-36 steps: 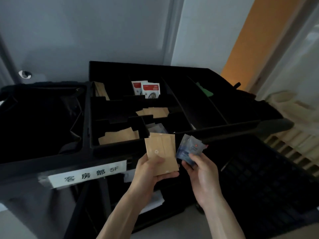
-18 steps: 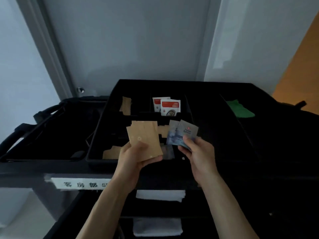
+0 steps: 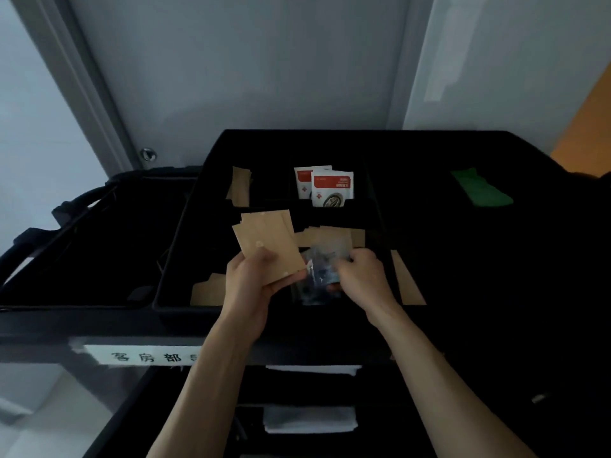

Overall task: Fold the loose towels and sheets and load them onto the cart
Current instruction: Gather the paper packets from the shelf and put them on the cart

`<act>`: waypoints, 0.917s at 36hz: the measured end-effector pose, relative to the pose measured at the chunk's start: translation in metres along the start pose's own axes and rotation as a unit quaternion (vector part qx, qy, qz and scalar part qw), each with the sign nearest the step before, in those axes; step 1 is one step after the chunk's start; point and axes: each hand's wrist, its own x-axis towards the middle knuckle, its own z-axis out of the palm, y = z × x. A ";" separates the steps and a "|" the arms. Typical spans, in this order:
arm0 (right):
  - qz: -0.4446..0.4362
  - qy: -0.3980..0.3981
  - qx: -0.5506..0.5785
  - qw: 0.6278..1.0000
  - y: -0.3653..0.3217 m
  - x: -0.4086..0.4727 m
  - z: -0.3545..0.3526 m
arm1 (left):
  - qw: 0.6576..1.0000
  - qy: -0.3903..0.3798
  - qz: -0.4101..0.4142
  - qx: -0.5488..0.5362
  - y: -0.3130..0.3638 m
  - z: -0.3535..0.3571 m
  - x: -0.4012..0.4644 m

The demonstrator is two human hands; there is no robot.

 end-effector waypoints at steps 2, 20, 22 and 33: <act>0.002 -0.023 -0.062 0.998 -0.002 0.002 0.006 | 1.000 -0.009 -0.002 -0.007 0.001 -0.002 0.005; -0.038 -0.033 -0.309 0.950 -0.007 -0.004 0.017 | 0.996 -0.082 -0.008 -0.016 0.003 -0.002 0.028; -0.032 -0.052 -0.305 0.950 -0.007 -0.003 0.017 | 0.997 -0.081 -0.010 -0.018 0.006 -0.002 0.028; -0.045 -0.067 -0.283 0.956 -0.008 0.002 0.023 | 0.998 -0.052 -0.020 -0.016 0.028 -0.013 0.027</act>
